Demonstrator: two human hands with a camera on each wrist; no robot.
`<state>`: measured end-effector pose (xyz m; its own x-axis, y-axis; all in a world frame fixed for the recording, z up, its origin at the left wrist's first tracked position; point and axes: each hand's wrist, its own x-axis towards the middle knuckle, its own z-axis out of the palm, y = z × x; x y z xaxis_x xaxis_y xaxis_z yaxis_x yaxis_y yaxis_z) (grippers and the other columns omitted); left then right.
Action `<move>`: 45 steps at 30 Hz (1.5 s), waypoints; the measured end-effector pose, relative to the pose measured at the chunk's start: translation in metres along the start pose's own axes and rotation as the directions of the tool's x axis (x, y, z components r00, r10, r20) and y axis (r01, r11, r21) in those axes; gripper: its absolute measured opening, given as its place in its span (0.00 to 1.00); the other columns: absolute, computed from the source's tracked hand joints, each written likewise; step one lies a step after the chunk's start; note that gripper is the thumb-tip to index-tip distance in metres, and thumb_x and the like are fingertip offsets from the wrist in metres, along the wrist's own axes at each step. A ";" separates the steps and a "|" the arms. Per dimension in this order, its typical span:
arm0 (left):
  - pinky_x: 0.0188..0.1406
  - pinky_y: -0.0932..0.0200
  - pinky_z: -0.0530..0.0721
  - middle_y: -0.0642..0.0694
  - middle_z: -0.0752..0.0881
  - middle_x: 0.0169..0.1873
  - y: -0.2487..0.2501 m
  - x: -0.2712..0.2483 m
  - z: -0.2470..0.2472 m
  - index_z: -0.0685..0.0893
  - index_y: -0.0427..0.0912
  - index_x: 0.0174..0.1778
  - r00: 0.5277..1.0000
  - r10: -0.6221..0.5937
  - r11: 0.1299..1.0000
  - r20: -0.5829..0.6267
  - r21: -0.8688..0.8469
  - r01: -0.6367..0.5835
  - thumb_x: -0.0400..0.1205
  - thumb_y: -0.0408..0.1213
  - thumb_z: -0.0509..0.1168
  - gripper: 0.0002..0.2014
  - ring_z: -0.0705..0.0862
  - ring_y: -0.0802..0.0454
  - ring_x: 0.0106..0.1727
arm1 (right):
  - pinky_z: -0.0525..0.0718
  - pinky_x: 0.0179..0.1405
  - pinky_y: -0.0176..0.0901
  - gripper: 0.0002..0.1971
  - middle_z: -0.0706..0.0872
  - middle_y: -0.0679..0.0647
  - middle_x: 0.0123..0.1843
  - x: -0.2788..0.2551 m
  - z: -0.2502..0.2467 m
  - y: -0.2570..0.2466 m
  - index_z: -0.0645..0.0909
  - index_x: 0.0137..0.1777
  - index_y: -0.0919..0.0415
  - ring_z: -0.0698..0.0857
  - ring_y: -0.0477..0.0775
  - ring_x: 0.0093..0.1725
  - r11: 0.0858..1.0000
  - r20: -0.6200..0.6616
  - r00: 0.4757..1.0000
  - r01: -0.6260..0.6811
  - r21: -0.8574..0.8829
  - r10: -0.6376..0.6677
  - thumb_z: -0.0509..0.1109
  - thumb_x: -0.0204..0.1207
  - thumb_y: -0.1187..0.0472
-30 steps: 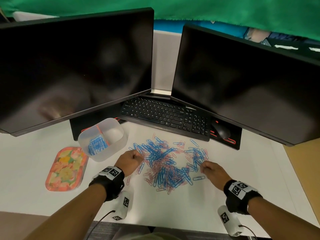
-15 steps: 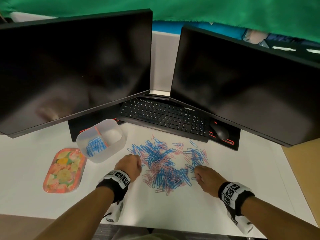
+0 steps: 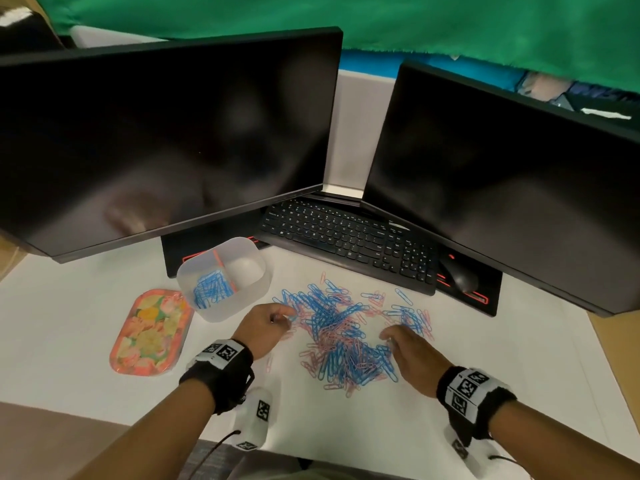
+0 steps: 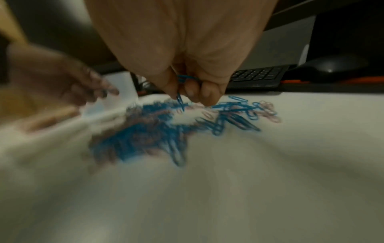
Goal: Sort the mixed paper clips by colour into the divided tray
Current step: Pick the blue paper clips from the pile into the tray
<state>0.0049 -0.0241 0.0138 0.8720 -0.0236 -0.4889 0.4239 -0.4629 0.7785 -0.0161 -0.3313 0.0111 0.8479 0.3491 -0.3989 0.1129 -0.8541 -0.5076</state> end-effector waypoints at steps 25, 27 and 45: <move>0.39 0.57 0.80 0.41 0.82 0.39 0.025 -0.021 -0.122 0.81 0.38 0.51 0.895 -0.362 0.621 -0.260 -0.783 0.024 0.85 0.37 0.60 0.08 0.82 0.47 0.39 | 0.86 0.30 0.43 0.11 0.80 0.61 0.37 0.163 -0.020 -0.286 0.76 0.40 0.61 0.82 0.56 0.33 0.633 0.335 0.942 -0.274 0.724 0.025 0.58 0.83 0.70; 0.43 0.57 0.79 0.42 0.81 0.43 0.026 -0.022 -0.124 0.81 0.39 0.54 0.891 -0.357 0.651 -0.282 -0.759 0.021 0.85 0.38 0.60 0.08 0.81 0.48 0.43 | 0.85 0.33 0.43 0.10 0.81 0.59 0.39 0.167 -0.017 -0.289 0.77 0.42 0.59 0.82 0.54 0.35 0.668 0.316 0.948 -0.250 0.701 0.022 0.59 0.82 0.69; 0.36 0.71 0.79 0.55 0.86 0.31 0.015 -0.015 -0.060 0.85 0.52 0.34 0.986 0.150 0.988 -0.068 0.042 -0.147 0.76 0.28 0.68 0.12 0.81 0.66 0.30 | 0.84 0.34 0.36 0.09 0.86 0.52 0.40 0.099 -0.047 -0.139 0.85 0.49 0.63 0.83 0.48 0.37 0.902 0.036 0.989 -0.145 0.406 0.142 0.62 0.80 0.65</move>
<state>0.0132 0.0224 0.0564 0.9403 -0.0322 -0.3388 0.2802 -0.4915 0.8245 0.0763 -0.1962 0.0781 0.8363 0.2375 -0.4941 -0.2309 -0.6649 -0.7103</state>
